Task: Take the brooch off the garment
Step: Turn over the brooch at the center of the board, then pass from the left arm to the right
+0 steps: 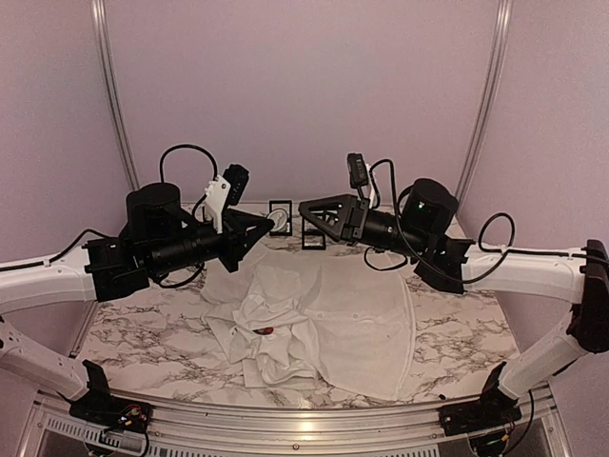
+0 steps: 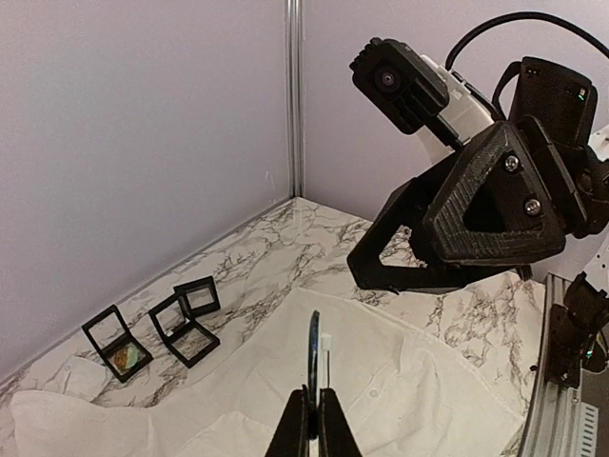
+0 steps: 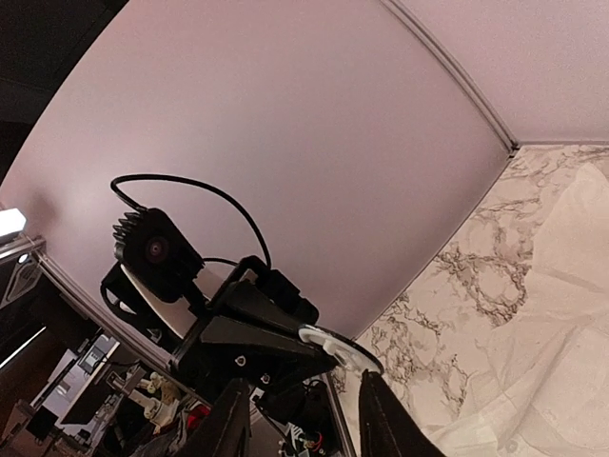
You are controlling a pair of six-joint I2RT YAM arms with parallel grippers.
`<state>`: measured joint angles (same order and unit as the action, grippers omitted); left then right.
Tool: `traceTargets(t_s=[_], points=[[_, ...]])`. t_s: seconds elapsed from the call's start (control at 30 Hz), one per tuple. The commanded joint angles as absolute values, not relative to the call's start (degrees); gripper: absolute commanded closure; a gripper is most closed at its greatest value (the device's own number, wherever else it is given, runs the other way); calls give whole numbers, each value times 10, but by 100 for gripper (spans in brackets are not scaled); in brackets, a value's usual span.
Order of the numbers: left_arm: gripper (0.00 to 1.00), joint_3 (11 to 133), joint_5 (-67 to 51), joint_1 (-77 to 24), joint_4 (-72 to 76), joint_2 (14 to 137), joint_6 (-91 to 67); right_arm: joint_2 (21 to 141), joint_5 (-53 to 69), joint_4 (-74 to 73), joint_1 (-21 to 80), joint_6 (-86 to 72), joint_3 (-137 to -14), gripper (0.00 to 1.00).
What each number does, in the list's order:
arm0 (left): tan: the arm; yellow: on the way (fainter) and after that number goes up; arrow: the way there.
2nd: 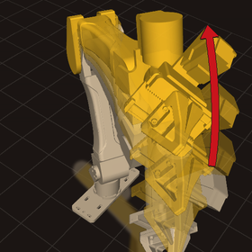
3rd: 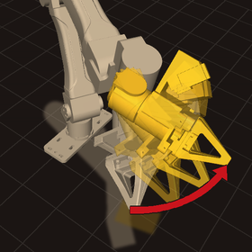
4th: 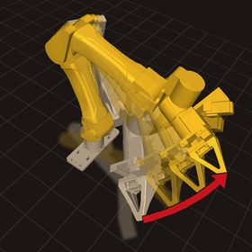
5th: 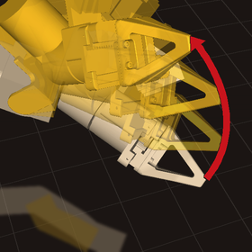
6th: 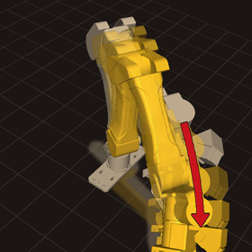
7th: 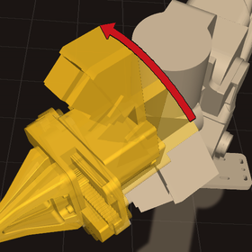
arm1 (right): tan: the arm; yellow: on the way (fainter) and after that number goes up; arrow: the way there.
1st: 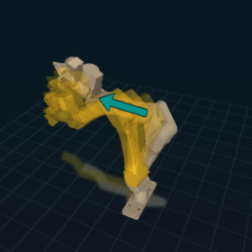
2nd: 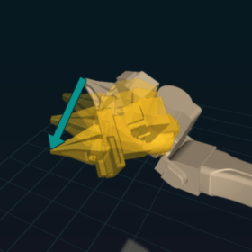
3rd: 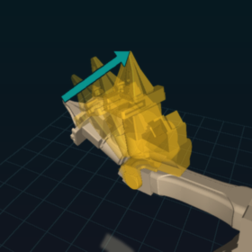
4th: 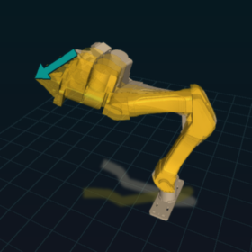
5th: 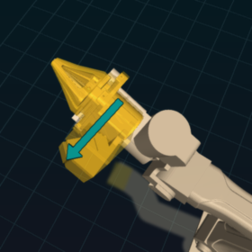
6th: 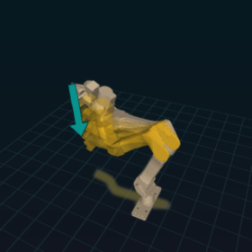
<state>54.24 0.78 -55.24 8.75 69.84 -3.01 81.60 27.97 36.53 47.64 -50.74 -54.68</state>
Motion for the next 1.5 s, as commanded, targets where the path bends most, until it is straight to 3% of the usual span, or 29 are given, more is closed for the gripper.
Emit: traceTargets(t_s=[0.0, 0.3, 0.67, 0.9, 1.47], points=[[100, 567, 79, -565, 57, 678, 182, 799, 290, 286, 460, -512, -587, 63], [100, 508, 201, -640, 143, 665, 551, 791, 299, 178, 449, -510, -638, 64], [100, 372, 324, -707, 458, 711, 931, 829, 349, 148, 450, -513, -658, 67], [100, 333, 333, -734, 584, 743, 1032, 868, 363, 106, 467, -484, -690, 70], [100, 325, 334, -739, 554, 732, 1023, 882, 393, 110, 485, -482, -683, 73]])
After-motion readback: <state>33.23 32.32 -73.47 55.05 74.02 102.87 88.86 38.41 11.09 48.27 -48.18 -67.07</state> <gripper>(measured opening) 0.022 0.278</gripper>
